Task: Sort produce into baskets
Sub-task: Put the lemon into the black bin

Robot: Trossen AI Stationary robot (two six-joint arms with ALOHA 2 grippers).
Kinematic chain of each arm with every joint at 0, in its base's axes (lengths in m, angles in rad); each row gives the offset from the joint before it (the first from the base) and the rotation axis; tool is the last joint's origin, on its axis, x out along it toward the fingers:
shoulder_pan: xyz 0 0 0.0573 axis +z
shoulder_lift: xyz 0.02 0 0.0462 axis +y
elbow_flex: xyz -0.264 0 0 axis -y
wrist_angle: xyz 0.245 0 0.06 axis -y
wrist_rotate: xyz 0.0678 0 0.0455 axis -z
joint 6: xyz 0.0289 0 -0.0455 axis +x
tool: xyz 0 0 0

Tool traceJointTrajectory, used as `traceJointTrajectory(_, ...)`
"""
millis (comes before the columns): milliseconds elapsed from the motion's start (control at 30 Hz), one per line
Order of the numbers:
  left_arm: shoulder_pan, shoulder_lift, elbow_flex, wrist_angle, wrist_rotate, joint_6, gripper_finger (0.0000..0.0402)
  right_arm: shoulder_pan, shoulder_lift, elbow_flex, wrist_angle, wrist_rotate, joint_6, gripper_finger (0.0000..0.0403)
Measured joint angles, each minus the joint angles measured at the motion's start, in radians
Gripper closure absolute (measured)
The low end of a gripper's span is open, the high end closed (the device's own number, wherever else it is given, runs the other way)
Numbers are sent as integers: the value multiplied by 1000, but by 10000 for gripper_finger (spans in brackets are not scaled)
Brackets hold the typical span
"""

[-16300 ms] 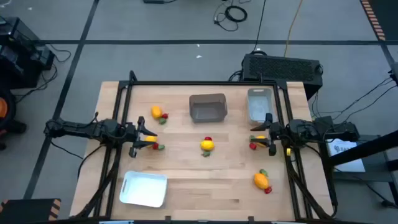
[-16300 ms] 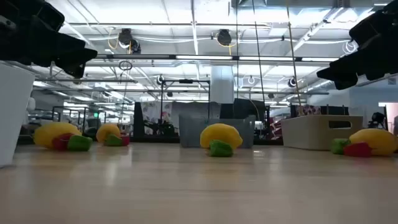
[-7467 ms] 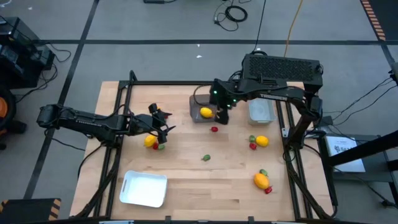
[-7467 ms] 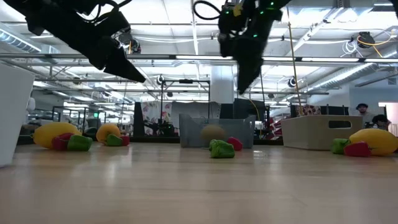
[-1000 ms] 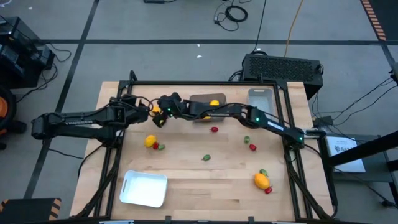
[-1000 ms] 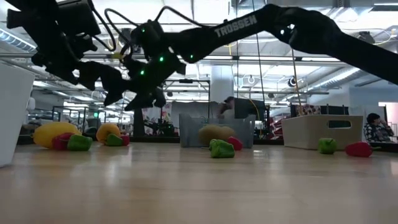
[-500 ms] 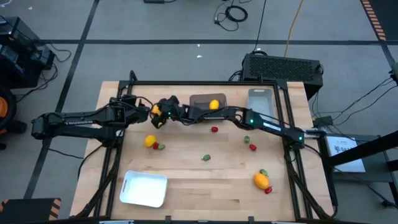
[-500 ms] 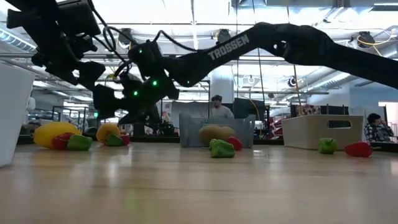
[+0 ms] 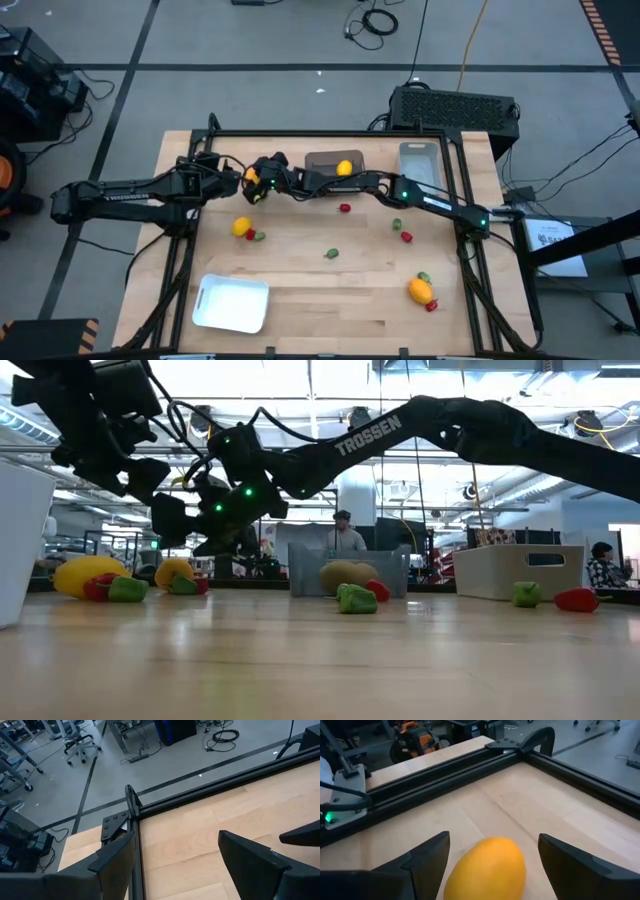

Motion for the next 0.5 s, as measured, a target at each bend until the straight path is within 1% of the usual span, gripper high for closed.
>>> traceJointTrajectory(233, 0, 0, 0, 0, 0, 2, 111, 5, 40, 0, 21, -37, -13, 109)
traceJointTrajectory(500, 0, 0, 0, 5, 6, 26, 111, 10, 53, 0, 63, -16, -18, 109)
